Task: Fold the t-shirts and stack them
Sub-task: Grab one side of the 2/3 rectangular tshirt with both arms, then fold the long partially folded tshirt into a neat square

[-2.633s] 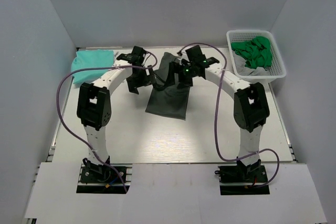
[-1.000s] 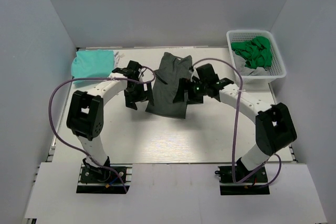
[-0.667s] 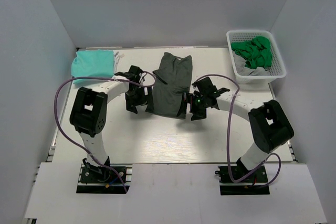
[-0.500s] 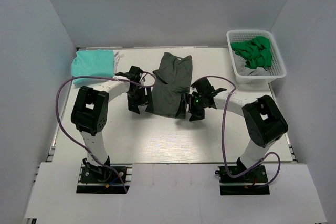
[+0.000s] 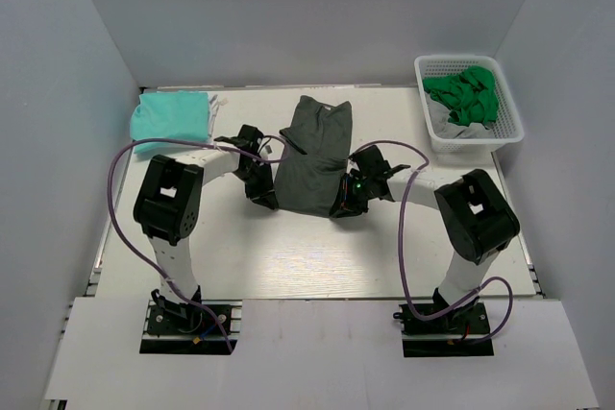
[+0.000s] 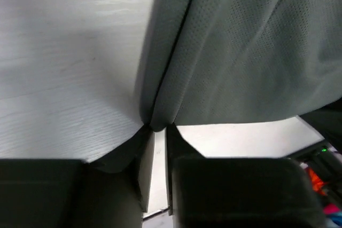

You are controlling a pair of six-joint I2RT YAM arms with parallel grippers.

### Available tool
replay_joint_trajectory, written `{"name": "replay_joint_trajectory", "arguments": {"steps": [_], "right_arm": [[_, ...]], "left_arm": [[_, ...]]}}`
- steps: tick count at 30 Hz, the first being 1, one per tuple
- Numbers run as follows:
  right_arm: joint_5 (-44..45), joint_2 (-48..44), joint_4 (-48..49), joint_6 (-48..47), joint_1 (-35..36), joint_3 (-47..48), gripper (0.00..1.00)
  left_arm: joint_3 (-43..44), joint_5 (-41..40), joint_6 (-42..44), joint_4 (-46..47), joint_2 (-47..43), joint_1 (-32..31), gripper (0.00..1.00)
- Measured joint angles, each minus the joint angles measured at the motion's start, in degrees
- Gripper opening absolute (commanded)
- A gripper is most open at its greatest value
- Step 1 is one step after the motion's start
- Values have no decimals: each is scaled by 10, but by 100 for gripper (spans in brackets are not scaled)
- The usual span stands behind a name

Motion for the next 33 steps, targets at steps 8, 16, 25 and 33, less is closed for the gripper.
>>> {"name": "replay_joint_trajectory", "arguments": {"steps": [8,16,25,33], "right_arm": [[8,8,-17,-5,1,10,0],[-25,-58,-128,-49,12,12,0],[-128,-176,-251,-83,64,7,0],[-217,-257,-324,-69,93,38,0]], "left_arm": [[-1,15,-6,1,7,-1,0],[-60,-1,-9,-67,-74,-3,0],[-62,13,-6,-225,-240,-6,0],[21,22,-26,-338,-343,-8,0]]}}
